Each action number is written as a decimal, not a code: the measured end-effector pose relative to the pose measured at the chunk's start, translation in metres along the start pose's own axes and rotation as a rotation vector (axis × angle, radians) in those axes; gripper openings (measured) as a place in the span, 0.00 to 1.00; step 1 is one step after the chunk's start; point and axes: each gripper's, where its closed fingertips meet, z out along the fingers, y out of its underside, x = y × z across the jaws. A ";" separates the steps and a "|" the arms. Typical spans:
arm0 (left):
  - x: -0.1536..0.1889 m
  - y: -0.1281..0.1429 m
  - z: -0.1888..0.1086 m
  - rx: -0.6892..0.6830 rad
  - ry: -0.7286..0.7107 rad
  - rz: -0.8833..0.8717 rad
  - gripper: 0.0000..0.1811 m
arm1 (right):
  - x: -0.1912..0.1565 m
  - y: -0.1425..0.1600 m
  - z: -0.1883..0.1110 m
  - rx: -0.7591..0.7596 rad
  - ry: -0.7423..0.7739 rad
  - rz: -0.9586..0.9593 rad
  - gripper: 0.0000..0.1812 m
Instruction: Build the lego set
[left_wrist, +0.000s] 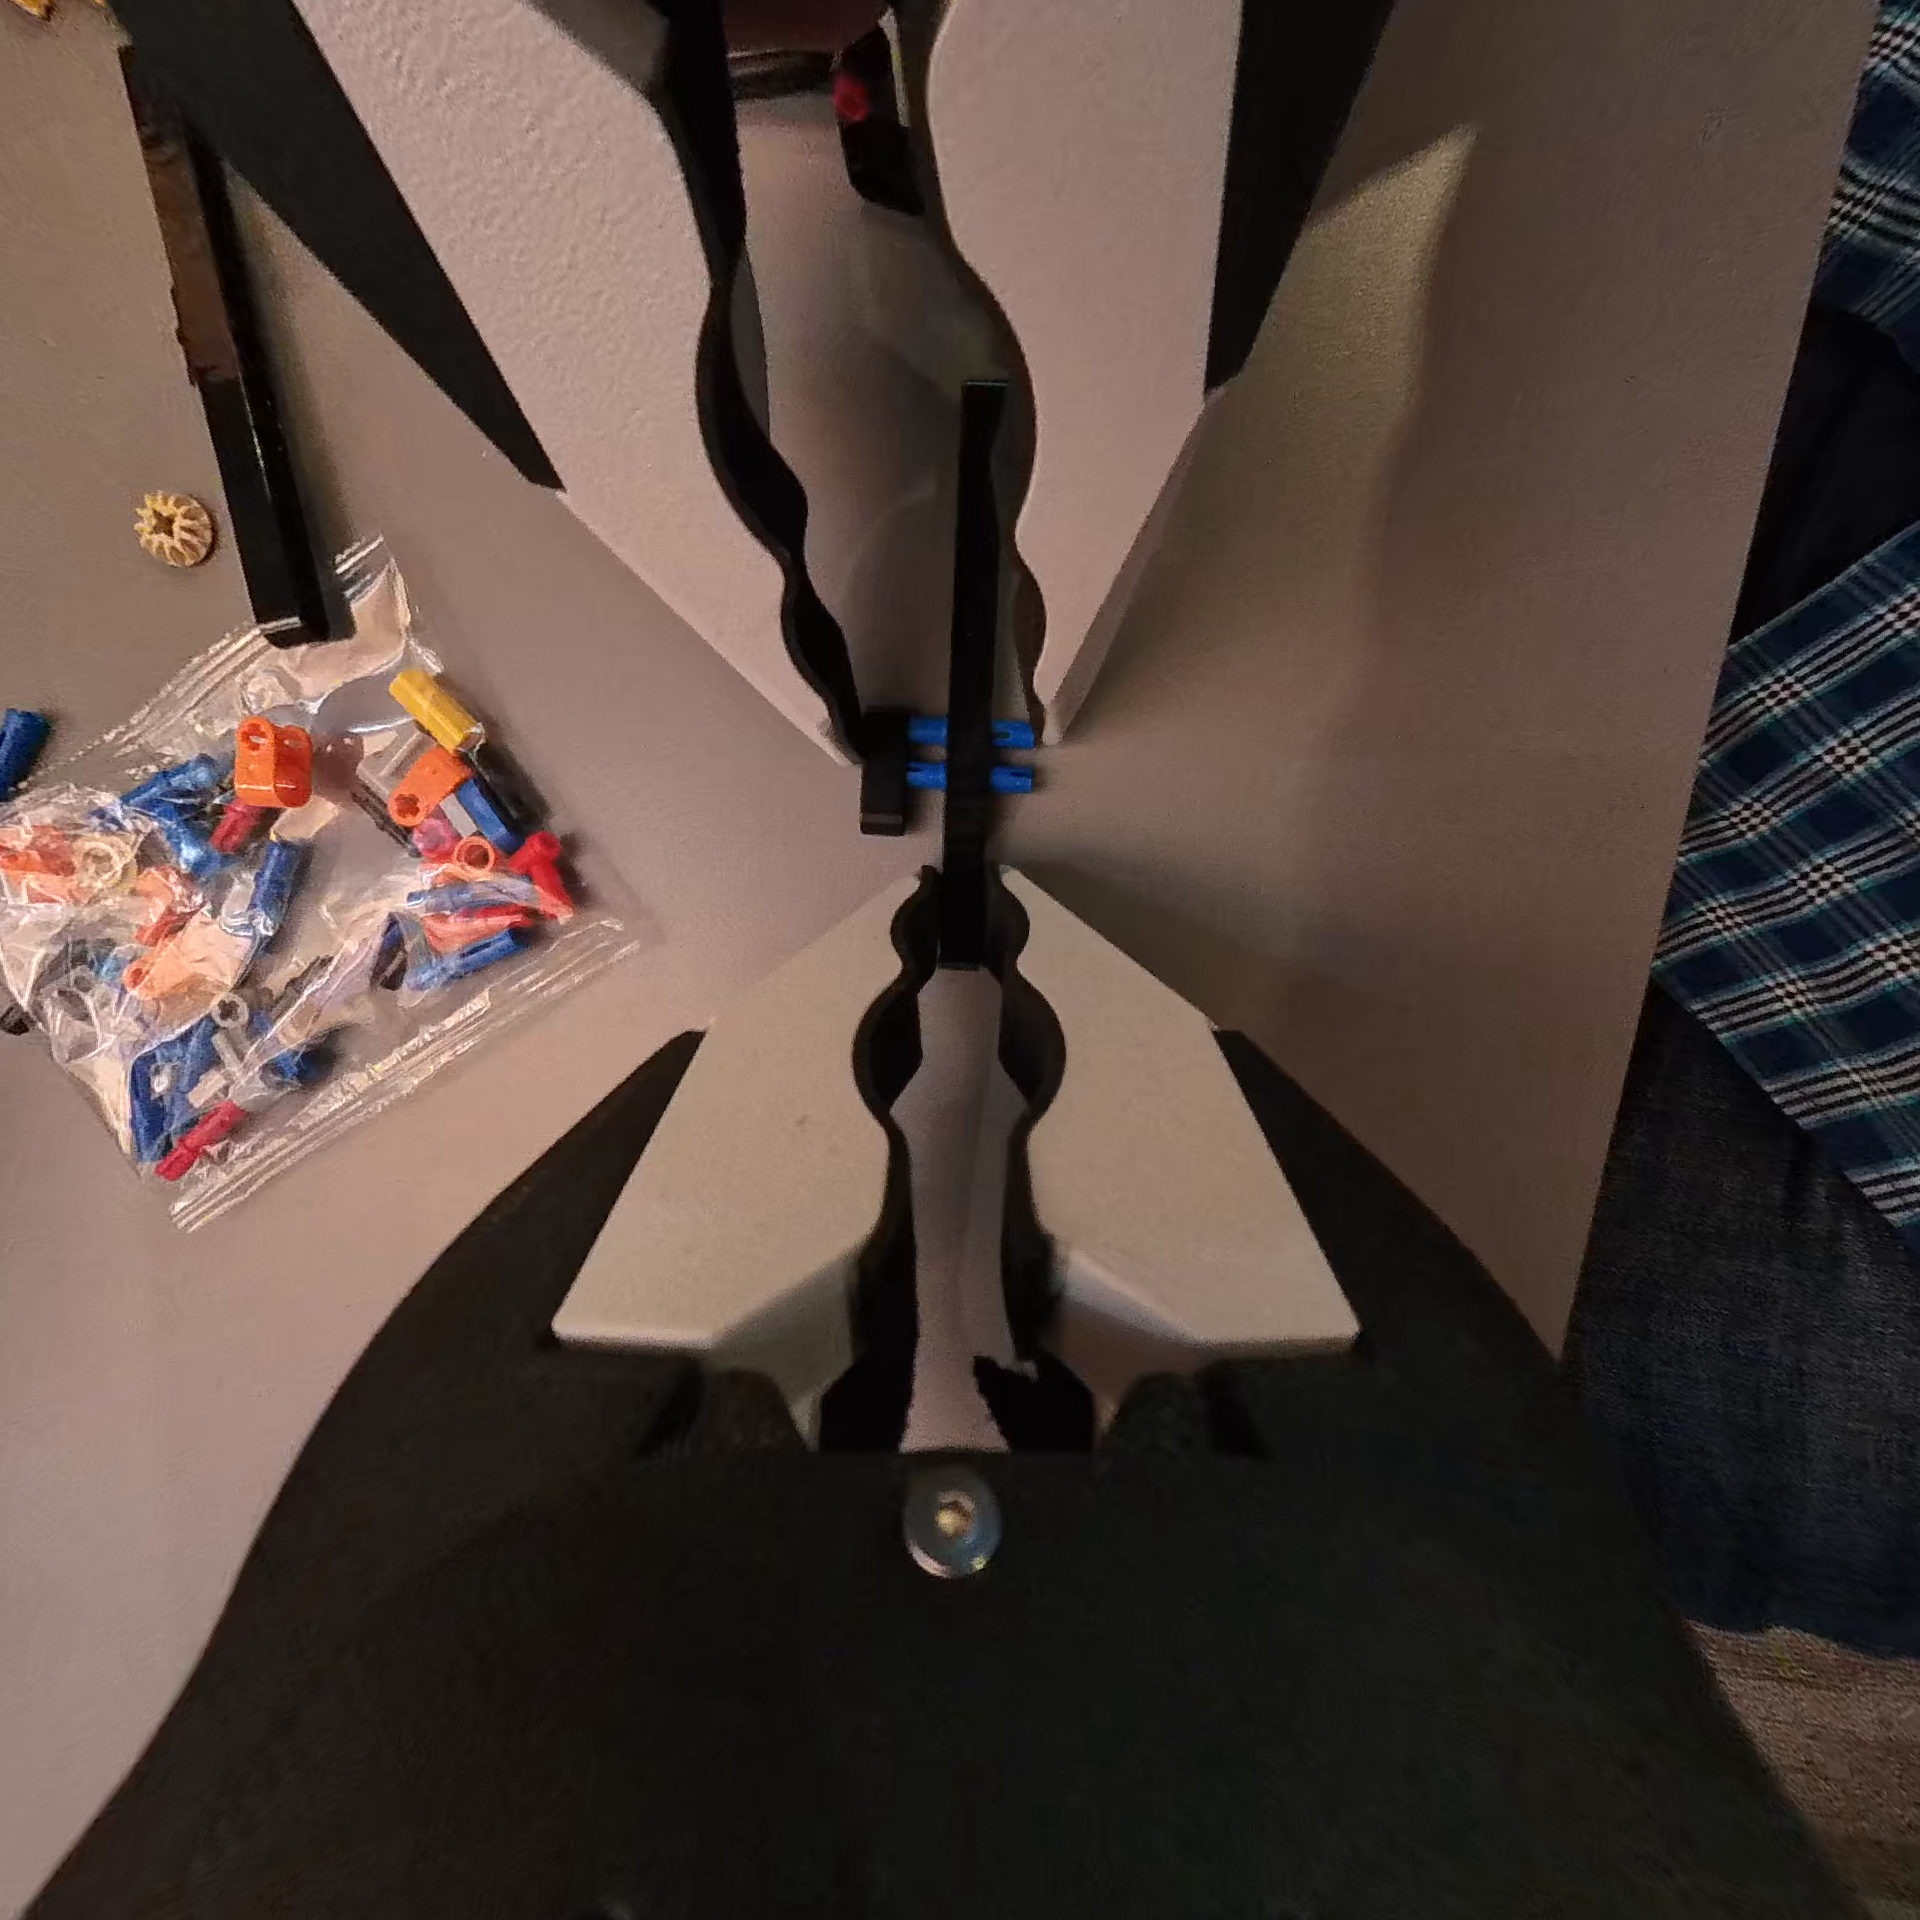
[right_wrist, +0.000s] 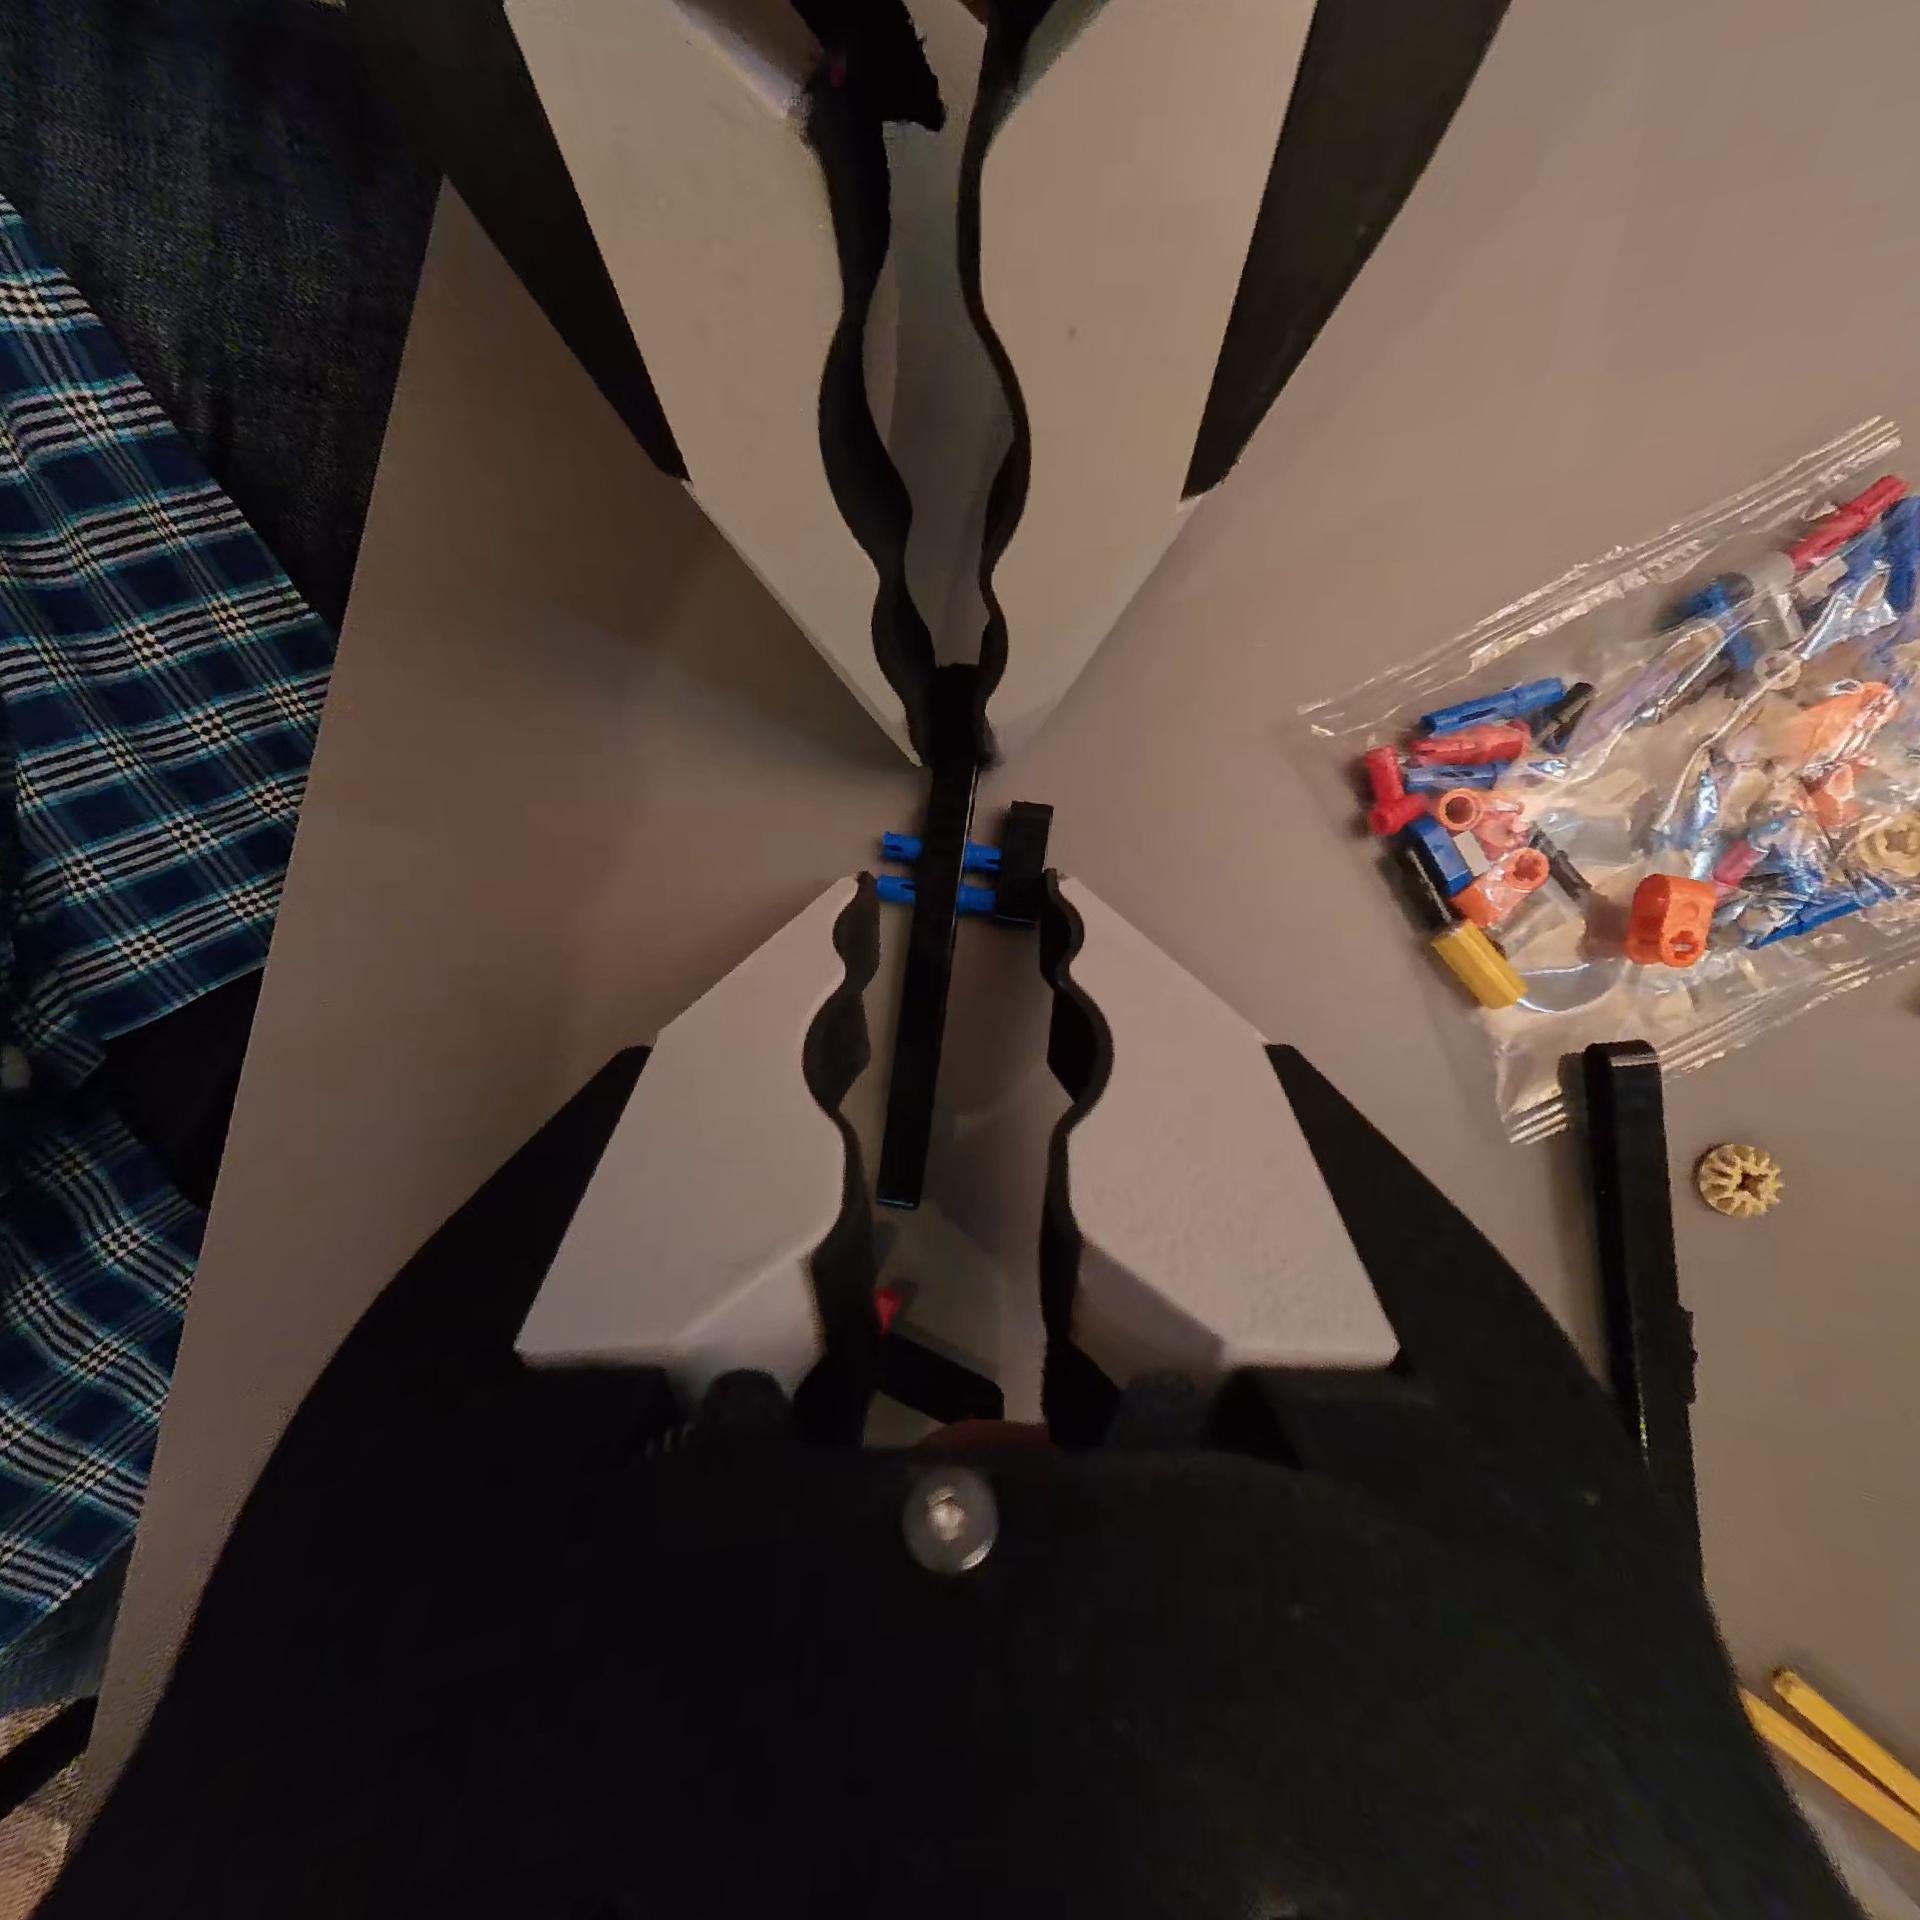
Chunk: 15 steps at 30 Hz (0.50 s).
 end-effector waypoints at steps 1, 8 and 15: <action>0.000 0.000 0.000 0.001 -0.004 -0.003 0.03 | 0.000 0.000 0.000 0.001 0.001 0.000 0.15; -0.001 0.000 0.000 0.017 -0.025 -0.033 0.03 | 0.000 0.000 0.000 0.011 0.013 0.005 0.15; 0.001 0.000 0.000 0.013 -0.005 -0.048 0.03 | -0.002 0.000 0.000 0.022 0.013 0.007 0.15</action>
